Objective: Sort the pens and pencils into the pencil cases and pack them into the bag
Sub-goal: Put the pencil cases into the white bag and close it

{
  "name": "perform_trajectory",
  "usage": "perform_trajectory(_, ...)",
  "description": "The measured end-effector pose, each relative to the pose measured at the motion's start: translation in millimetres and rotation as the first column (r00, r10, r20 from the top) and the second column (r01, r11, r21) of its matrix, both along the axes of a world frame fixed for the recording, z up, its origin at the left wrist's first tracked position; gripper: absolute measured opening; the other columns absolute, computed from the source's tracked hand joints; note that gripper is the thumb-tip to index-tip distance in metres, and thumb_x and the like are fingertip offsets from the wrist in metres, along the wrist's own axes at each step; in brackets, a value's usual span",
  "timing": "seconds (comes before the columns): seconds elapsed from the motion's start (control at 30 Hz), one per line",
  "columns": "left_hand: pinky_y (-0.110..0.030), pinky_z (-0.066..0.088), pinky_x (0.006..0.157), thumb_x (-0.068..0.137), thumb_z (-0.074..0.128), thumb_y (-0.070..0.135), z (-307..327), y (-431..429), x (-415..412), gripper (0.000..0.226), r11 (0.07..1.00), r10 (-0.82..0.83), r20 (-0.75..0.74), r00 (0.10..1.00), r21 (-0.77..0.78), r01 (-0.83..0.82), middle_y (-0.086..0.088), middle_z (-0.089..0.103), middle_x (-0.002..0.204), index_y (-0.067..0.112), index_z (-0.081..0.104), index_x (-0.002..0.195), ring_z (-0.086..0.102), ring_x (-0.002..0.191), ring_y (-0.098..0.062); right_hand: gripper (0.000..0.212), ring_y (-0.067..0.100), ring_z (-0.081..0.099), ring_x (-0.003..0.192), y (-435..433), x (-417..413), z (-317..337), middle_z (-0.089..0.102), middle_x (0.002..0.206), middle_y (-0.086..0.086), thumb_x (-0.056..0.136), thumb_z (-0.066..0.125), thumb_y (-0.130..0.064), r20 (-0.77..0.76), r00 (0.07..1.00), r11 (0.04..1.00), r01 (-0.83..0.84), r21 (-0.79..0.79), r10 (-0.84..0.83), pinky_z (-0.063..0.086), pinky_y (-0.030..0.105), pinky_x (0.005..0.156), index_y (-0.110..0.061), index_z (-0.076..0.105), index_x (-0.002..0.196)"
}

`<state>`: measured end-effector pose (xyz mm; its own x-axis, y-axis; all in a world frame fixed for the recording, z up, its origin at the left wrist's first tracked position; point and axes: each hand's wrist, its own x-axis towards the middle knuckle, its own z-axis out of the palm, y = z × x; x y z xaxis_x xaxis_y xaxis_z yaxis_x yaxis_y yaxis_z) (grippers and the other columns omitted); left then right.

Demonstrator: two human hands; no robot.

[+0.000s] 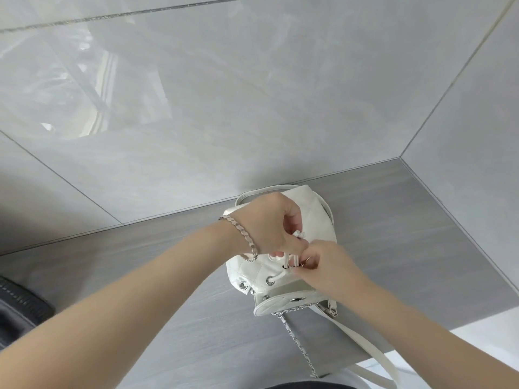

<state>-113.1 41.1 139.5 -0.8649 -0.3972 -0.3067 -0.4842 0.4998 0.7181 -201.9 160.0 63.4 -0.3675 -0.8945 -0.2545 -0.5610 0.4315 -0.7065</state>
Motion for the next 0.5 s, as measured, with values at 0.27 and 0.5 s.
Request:
perform_trajectory(0.27, -0.015, 0.044, 0.037, 0.072, 0.063, 0.011, -3, 26, -13, 0.024, 0.999, -0.03, 0.076, 0.997, 0.048, 0.027, -0.009, 0.064, 0.055, 0.019, 0.053, 0.052, 0.049, 0.036, -0.011, 0.02, 0.01, 0.053, 0.078, -3, 3, -21, 0.046, 0.076, -0.015, 0.086, 0.052, -0.01, -0.088, 0.996, 0.995, -0.023, 0.098, 0.031, 0.032, 0.018, 0.066, -0.014, 0.06, 0.104)
perform_trajectory(0.5, -0.014, 0.041, 0.041, 0.071, 0.069, 0.011, 8, 2, -7, 0.024, 0.999, 0.03, 0.032, 0.999, 0.018, -0.031, -0.001, 0.058, 0.046, 0.017, 0.053, 0.055, 0.049, 0.032, -0.005, 0.012, -0.008, 0.052, 0.058, -6, -7, 2, 0.051, 0.073, -0.011, 0.072, 0.075, -0.018, 0.131, 0.987, 0.995, -0.087, -0.055, 0.094, 0.038, 0.008, 0.058, -0.028, 0.069, 0.073)
